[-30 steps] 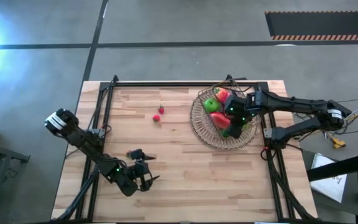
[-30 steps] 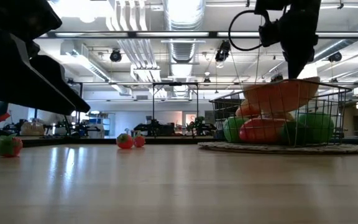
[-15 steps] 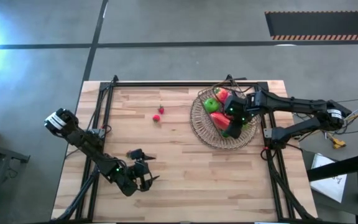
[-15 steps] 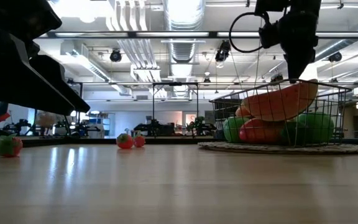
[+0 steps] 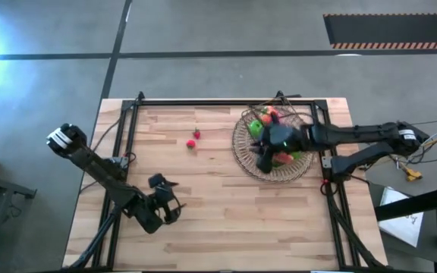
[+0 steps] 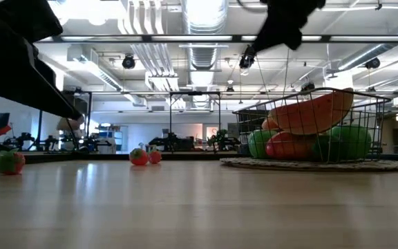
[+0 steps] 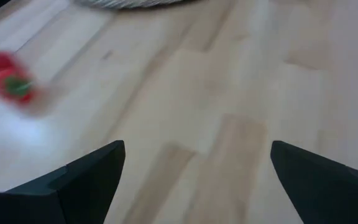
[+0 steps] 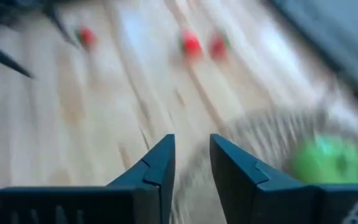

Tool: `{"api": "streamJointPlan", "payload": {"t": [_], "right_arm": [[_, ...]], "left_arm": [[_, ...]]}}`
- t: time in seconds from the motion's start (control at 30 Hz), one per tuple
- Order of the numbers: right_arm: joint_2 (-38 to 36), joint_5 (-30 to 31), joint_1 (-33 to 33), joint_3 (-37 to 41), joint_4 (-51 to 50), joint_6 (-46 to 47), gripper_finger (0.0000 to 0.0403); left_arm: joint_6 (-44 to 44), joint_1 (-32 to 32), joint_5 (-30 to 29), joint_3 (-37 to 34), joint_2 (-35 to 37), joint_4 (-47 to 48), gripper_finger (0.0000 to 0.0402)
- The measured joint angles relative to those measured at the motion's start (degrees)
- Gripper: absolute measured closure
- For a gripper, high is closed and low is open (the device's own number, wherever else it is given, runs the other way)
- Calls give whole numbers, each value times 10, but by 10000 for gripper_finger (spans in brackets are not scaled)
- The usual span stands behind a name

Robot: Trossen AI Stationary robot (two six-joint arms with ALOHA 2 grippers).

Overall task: Build produce basket
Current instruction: Put the bottom strawberry into the gold wire basket

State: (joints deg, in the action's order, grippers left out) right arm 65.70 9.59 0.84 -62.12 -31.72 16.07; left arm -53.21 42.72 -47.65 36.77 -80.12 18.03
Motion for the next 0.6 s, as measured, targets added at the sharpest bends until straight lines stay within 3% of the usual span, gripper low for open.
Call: {"api": "streamJointPlan", "payload": {"t": [0.13,0.3,0.6], "right_arm": [[15,100,-95,4,121,-37,329],[78,177,-200,4,208,-63,344],[263,261,-303,5,325,-44,351]], "left_arm": [[-103,0,-10,-2,46,117,15],[-179,1,5,-5,86,223,15],[-125,24,224,-4,130,292,15]]}}
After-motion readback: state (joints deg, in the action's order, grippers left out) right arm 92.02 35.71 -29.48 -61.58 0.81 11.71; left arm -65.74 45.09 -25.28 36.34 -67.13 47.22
